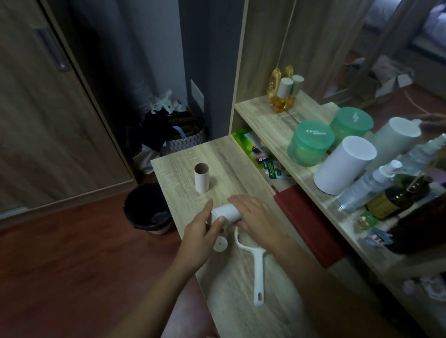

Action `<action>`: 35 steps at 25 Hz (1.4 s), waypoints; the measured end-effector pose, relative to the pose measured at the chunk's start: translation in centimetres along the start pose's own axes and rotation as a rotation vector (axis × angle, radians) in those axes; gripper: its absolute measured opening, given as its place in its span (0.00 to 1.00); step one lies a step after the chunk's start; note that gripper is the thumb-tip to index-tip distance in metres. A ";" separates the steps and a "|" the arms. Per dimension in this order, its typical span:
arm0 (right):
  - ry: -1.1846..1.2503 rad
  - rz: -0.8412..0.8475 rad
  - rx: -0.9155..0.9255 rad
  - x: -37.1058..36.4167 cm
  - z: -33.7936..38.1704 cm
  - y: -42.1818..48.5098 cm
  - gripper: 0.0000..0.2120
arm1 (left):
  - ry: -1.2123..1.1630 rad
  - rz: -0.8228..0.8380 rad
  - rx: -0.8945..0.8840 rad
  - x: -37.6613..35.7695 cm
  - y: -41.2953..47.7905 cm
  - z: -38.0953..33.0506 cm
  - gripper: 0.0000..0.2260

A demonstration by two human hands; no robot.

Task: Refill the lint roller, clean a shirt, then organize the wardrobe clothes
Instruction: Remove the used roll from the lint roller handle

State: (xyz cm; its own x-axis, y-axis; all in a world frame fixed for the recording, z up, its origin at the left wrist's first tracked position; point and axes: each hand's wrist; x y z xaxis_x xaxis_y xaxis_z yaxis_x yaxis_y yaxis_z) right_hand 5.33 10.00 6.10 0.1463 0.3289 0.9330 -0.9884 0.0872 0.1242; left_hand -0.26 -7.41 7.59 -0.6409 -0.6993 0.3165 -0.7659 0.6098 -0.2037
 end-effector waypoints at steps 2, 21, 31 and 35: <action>0.024 -0.008 0.005 0.3 -0.4 -0.1 0.27 | -0.017 0.010 0.003 0.1 -0.3 -0.3 0.27; 0.033 -0.068 -0.100 -0.6 -3.4 0.4 0.24 | 0.202 -0.101 0.161 0.2 5.7 3.6 0.30; 0.054 -0.070 -0.208 -1.1 -4.5 -0.8 0.23 | 0.428 0.052 0.118 -1.3 7.9 7.9 0.24; 0.064 -0.060 -0.215 -0.5 -3.7 -0.4 0.22 | 0.310 -0.010 0.041 -0.5 7.1 7.0 0.27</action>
State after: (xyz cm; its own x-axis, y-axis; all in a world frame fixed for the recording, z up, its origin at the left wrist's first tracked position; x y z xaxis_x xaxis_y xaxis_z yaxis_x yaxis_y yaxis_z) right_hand 5.79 13.30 4.34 0.2135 0.3752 0.9020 -0.9474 0.3048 0.0975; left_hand -5.68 -5.34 -0.51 -0.5922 -0.5543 0.5848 -0.7775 0.5836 -0.2343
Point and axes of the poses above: each hand's wrist, its own y-axis towards the middle knuckle, its own x-axis out of the back of the hand, z = x × y, and after that the axes turned 3 degrees about z, right-handed
